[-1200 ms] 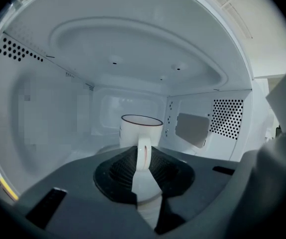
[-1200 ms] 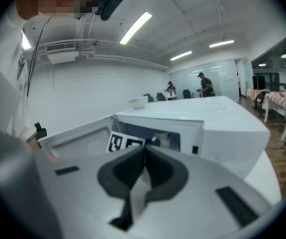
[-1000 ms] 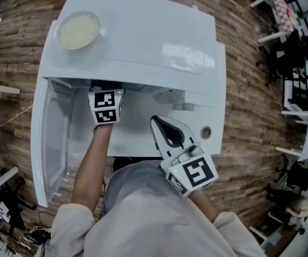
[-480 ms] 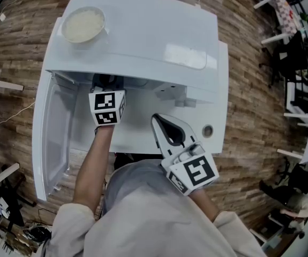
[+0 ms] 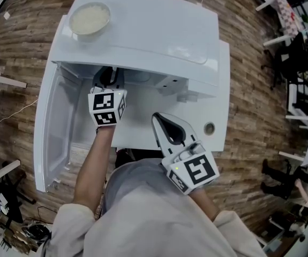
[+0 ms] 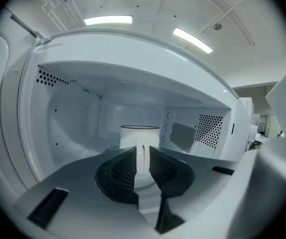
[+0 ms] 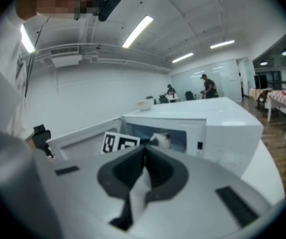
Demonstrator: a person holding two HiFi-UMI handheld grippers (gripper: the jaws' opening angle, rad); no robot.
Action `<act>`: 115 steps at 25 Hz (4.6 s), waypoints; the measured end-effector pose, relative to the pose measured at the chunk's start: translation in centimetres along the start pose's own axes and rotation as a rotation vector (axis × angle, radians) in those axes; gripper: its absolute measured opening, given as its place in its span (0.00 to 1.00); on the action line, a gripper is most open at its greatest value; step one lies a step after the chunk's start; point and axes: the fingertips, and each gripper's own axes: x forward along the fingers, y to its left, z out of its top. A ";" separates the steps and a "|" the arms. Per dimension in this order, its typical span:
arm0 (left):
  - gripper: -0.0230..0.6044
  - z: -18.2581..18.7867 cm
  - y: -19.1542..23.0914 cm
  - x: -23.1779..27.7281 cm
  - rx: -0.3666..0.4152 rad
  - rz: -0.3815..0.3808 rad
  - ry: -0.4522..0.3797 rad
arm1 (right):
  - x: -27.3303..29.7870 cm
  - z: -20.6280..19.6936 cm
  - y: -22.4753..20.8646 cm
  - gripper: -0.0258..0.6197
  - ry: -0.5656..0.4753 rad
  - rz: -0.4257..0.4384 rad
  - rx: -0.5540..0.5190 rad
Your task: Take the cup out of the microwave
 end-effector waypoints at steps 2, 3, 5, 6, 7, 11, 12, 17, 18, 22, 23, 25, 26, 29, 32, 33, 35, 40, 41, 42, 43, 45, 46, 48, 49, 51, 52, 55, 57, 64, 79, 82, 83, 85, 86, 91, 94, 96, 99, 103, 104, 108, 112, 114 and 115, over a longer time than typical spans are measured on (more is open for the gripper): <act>0.14 0.0 0.0 -0.5 0.001 0.001 0.000 | -0.2 0.0 0.4 0.08 -0.004 0.005 -0.003; 0.14 -0.1 0.1 -0.9 0.002 0.002 0.001 | -0.3 0.0 0.6 0.08 -0.006 0.008 -0.005; 0.14 -0.3 0.0 -1.5 0.002 0.006 0.002 | -0.6 0.0 1.0 0.08 -0.010 0.014 -0.009; 0.14 -0.4 0.0 -1.7 0.002 0.008 0.002 | -0.8 0.0 1.2 0.08 -0.013 0.016 -0.011; 0.14 -0.4 -0.1 -2.0 0.001 0.009 0.003 | -1.0 0.1 1.3 0.08 -0.016 0.017 -0.013; 0.14 -0.4 -0.3 -2.7 -0.004 0.005 0.004 | -1.5 0.4 1.8 0.08 -0.032 0.023 -0.019; 0.14 -0.3 -0.4 -2.9 -0.008 0.002 0.003 | -1.6 0.5 1.9 0.08 -0.035 0.024 -0.021; 0.14 -0.2 -1.0 -4.3 -0.020 -0.018 0.005 | -2.0 0.7 3.0 0.08 -0.048 0.031 -0.026; 0.14 -0.2 -1.0 -4.5 -0.019 -0.022 0.006 | -2.0 0.8 3.3 0.08 -0.051 0.032 -0.027; 0.14 -0.2 -1.4 -5.7 -0.021 -0.037 0.007 | -2.3 0.8 4.1 0.08 -0.058 0.020 -0.026; 0.14 -0.2 -1.5 -6.0 -0.024 -0.039 0.007 | -2.4 0.8 4.2 0.08 -0.060 0.015 -0.025; 0.14 -0.2 -1.6 -6.5 -0.030 -0.044 0.007 | -2.5 0.8 4.4 0.08 -0.069 0.011 -0.023; 0.14 -0.3 -1.7 -6.8 -0.031 -0.048 0.008 | -2.6 0.8 4.6 0.08 -0.073 0.011 -0.022; 0.14 -0.5 -2.0 -7.8 -0.038 -0.059 0.011 | -2.9 0.8 5.2 0.08 -0.083 0.008 -0.020; 0.14 -0.6 -2.1 -8.6 -0.049 -0.067 0.015 | -2.9 1.0 5.9 0.08 -0.090 0.008 -0.021; 0.14 -0.6 -2.0 -8.8 -0.052 -0.068 0.016 | -2.8 1.1 6.2 0.08 -0.092 0.010 -0.021; 0.14 -0.5 -1.8 -9.4 -0.057 -0.070 0.014 | -2.8 1.1 6.6 0.08 -0.098 0.012 -0.023; 0.14 0.0 -1.3 -10.6 -0.068 -0.068 0.007 | -3.0 1.5 7.2 0.08 -0.113 0.008 -0.026; 0.14 0.1 -1.2 -10.9 -0.068 -0.068 0.008 | -3.1 1.5 7.3 0.08 -0.115 0.005 -0.024; 0.14 0.1 -1.1 -11.1 -0.067 -0.068 0.010 | -3.2 1.6 7.5 0.08 -0.116 0.003 -0.021; 0.14 0.2 -1.0 -11.4 -0.065 -0.069 0.010 | -3.2 1.6 7.6 0.08 -0.119 0.002 -0.019; 0.14 0.4 -0.9 -11.9 -0.059 -0.071 0.006 | -3.3 1.6 7.9 0.08 -0.127 0.004 -0.018; 0.14 0.5 -0.9 -12.1 -0.056 -0.071 0.005 | -3.4 1.6 8.0 0.08 -0.132 0.006 -0.018; 0.14 0.6 -1.0 -12.7 -0.051 -0.074 0.005 | -3.6 1.6 8.4 0.08 -0.139 0.011 -0.017; 0.14 0.7 -1.1 -13.0 -0.050 -0.078 0.005 | -3.7 1.6 8.6 0.08 -0.142 0.012 -0.016; 0.14 0.9 -1.2 -13.5 -0.048 -0.084 0.004 | -3.8 1.6 9.0 0.08 -0.146 0.014 -0.015; 0.14 1.1 -1.2 -13.8 -0.046 -0.087 0.001 | -3.7 1.6 9.2 0.08 -0.149 0.016 -0.014; 0.14 1.7 -1.3 -14.7 -0.049 -0.098 -0.005 | -3.8 1.7 9.6 0.08 -0.158 0.018 -0.012; 0.14 2.1 -1.7 -15.4 -0.058 -0.112 -0.010 | -3.9 1.6 9.9 0.08 -0.161 0.018 -0.010; 0.14 4.3 -2.8 -18.1 -0.077 -0.159 -0.051 | -4.2 1.3 11.3 0.08 -0.168 0.026 -0.005; 0.14 5.7 -3.8 -24.4 -0.147 -0.217 -0.088 | -7.2 0.4 13.4 0.07 -0.196 -0.011 -0.023; 0.14 5.9 -4.3 -25.6 -0.162 -0.237 -0.092 | -7.8 0.4 13.6 0.07 -0.203 -0.013 -0.032; 0.14 5.9 -4.5 -26.0 -0.164 -0.241 -0.094 | -8.0 0.3 13.6 0.07 -0.204 -0.013 -0.033; 0.14 6.1 -4.7 -26.8 -0.161 -0.246 -0.099 | -8.2 0.0 13.8 0.07 -0.203 -0.015 -0.033; 0.14 6.2 -4.8 -27.2 -0.158 -0.248 -0.101 | -8.2 -0.1 13.9 0.07 -0.202 -0.016 -0.034; 0.14 6.7 -5.4 -28.6 -0.147 -0.258 -0.108 | -8.8 0.0 13.7 0.07 -0.201 -0.032 -0.055; 0.14 6.7 -5.7 -29.4 -0.153 -0.264 -0.106 | -9.2 0.3 13.4 0.07 -0.196 -0.041 -0.065; 0.14 6.7 -5.9 -30.2 -0.159 -0.266 -0.100 | -9.8 0.5 13.2 0.07 -0.196 -0.043 -0.062; 0.14 7.7 -6.3 -30.6 -0.158 -0.274 -0.109 | -10.5 2.1 12.3 0.07 -0.213 -0.037 -0.079; 0.14 7.6 -6.8 -30.8 -0.187 -0.286 -0.116 | -11.2 3.8 11.7 0.07 -0.240 -0.014 -0.101; 0.14 7.3 -6.9 -30.9 -0.195 -0.288 -0.114 | -11.4 4.1 11.7 0.07 -0.246 -0.005 -0.107; 0.14 7.5 -7.1 -31.0 -0.209 -0.298 -0.112 | -11.6 4.3 11.7 0.07 -0.229 0.014 -0.124; 0.14 8.2 -7.1 -31.1 -0.193 -0.299 -0.122 | -11.7 3.9 11.8 0.07 -0.213 0.032 -0.128; 0.14 8.5 -7.1 -31.2 -0.184 -0.298 -0.125 | -11.8 3.9 12.0 0.07 -0.213 0.045 -0.128; 0.14 8.6 -7.1 -31.3 -0.181 -0.299 -0.126 | -11.8 3.9 12.1 0.07 -0.212 0.049 -0.131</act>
